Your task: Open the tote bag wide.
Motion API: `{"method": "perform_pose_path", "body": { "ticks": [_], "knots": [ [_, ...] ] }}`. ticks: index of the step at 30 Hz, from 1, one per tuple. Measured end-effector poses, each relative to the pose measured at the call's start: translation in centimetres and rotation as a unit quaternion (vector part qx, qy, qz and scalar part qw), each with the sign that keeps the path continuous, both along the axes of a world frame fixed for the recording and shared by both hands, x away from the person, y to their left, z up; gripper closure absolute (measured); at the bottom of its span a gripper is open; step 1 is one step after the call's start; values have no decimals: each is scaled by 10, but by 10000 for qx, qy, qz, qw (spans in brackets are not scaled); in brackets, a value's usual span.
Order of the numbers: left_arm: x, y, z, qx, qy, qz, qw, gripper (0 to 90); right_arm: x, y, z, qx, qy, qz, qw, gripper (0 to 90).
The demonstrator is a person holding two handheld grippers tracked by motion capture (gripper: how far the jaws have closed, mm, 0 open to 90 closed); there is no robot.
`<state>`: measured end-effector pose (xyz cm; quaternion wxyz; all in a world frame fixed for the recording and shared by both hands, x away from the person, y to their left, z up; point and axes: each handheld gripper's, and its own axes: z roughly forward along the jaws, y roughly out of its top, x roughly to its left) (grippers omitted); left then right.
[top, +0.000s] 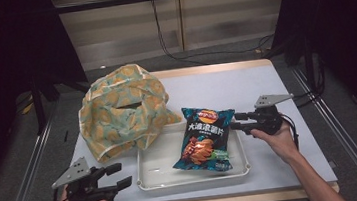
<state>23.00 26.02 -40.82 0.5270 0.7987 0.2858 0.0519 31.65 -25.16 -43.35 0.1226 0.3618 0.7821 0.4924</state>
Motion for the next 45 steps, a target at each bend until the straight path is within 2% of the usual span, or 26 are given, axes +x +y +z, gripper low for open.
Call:
{"method": "perform_pose_path", "body": {
  "ticks": [3,4,7,12,15,18,19,22,25,29,32,36,39,45],
  "knots": [
    [7,-18,-6,12,107,-212,9997,414,5,0,2,-35,0,-20,10000,585],
    [9,-21,-7,39,138,-230,9996,417,6,0,3,-42,-3,-42,10000,588],
    [13,-36,-13,137,186,-491,9985,430,11,0,5,-94,-11,-64,9999,604],
    [25,-55,-18,-32,326,-637,9974,434,20,-4,6,-90,5,-129,9999,574],
    [32,-69,-20,77,313,-703,9970,443,27,-5,5,-163,63,-137,9998,549],
    [38,-84,-22,71,344,-799,9962,443,33,-6,4,-153,109,-147,9997,508],
    [41,-89,-23,149,337,-832,9959,444,35,-5,4,-145,121,-133,9997,492],
    [46,-107,-25,167,303,-1084,9935,510,38,-5,3,-104,185,-74,9997,458],
    [50,-122,-23,70,242,-1204,9924,567,41,-2,3,-54,235,5,9997,419],
    [56,-138,-17,-164,255,-1337,9906,572,44,1,1,-49,283,71,9996,375],
    [60,-149,-18,-185,201,-1410,9896,590,46,1,-2,-65,345,67,9994,365],
    [62,-163,-25,40,173,-1602,9869,634,47,0,-5,-58,400,76,9992,352],
    [62,-169,-31,272,238,-1568,9870,636,48,2,-7,-79,434,121,9990,346],
    [68,-176,-43,400,341,-1568,9862,668,51,3,-11,-7,498,113,9987,304]
  ]
}}
